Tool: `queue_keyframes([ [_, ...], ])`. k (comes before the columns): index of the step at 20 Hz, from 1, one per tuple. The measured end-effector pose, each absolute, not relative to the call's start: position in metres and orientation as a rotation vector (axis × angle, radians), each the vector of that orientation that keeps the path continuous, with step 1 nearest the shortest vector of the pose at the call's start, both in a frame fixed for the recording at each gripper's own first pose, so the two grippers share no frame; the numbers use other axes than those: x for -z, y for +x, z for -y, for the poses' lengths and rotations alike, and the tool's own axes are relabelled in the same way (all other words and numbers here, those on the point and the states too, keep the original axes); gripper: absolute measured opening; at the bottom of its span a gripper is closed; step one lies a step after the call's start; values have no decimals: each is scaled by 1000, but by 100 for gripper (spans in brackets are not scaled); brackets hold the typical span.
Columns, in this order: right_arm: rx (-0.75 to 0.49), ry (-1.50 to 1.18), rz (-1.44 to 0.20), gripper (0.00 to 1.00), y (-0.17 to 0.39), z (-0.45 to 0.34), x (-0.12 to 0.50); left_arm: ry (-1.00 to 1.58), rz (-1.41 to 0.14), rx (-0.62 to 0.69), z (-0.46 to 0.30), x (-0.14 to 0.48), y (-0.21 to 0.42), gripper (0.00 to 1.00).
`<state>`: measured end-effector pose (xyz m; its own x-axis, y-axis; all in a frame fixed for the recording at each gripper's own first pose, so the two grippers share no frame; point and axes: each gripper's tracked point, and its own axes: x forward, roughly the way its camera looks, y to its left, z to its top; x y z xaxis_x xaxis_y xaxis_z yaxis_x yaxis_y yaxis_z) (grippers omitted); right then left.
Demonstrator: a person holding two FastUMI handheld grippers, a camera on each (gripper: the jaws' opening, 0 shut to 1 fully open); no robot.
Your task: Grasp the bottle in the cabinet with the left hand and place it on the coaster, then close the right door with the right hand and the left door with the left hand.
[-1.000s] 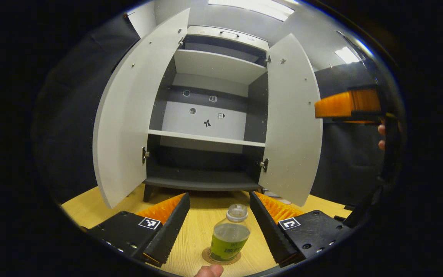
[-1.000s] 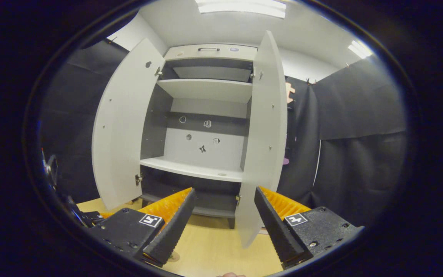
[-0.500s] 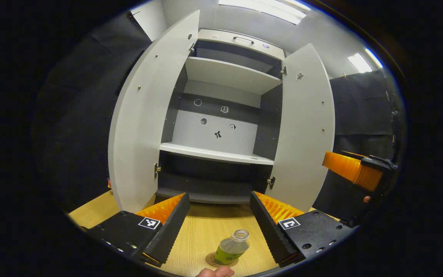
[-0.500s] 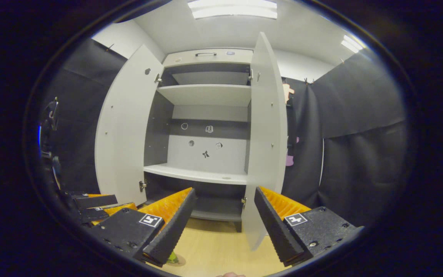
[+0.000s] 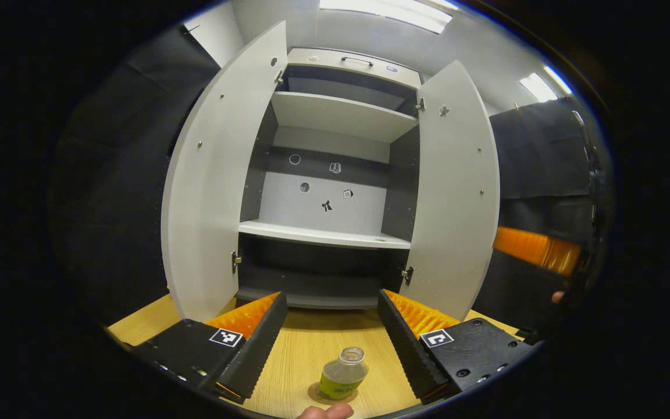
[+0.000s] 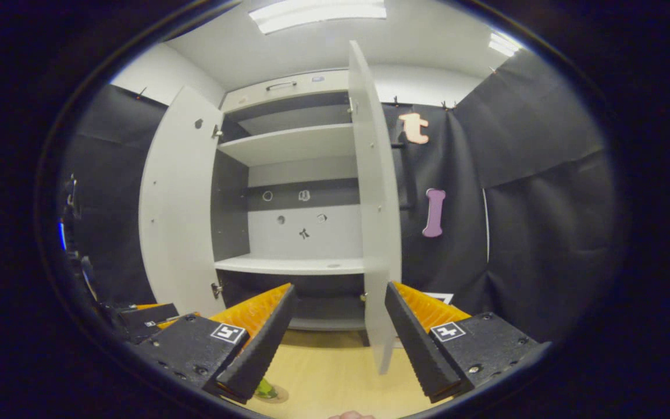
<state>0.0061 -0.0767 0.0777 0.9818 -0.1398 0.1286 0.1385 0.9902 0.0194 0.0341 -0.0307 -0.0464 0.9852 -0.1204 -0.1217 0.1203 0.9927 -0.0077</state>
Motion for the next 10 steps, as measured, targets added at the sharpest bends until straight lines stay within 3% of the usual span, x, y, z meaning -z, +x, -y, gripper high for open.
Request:
queue_keyframes([
  [5, 255, 30, 254, 100, 15, 158, -166, 13, -120, 101, 28, 50, 36, 95],
  [10, 281, 37, 277, 100, 48, 194, -200, 16, -120, 75, 21, 50, 34, 95],
])
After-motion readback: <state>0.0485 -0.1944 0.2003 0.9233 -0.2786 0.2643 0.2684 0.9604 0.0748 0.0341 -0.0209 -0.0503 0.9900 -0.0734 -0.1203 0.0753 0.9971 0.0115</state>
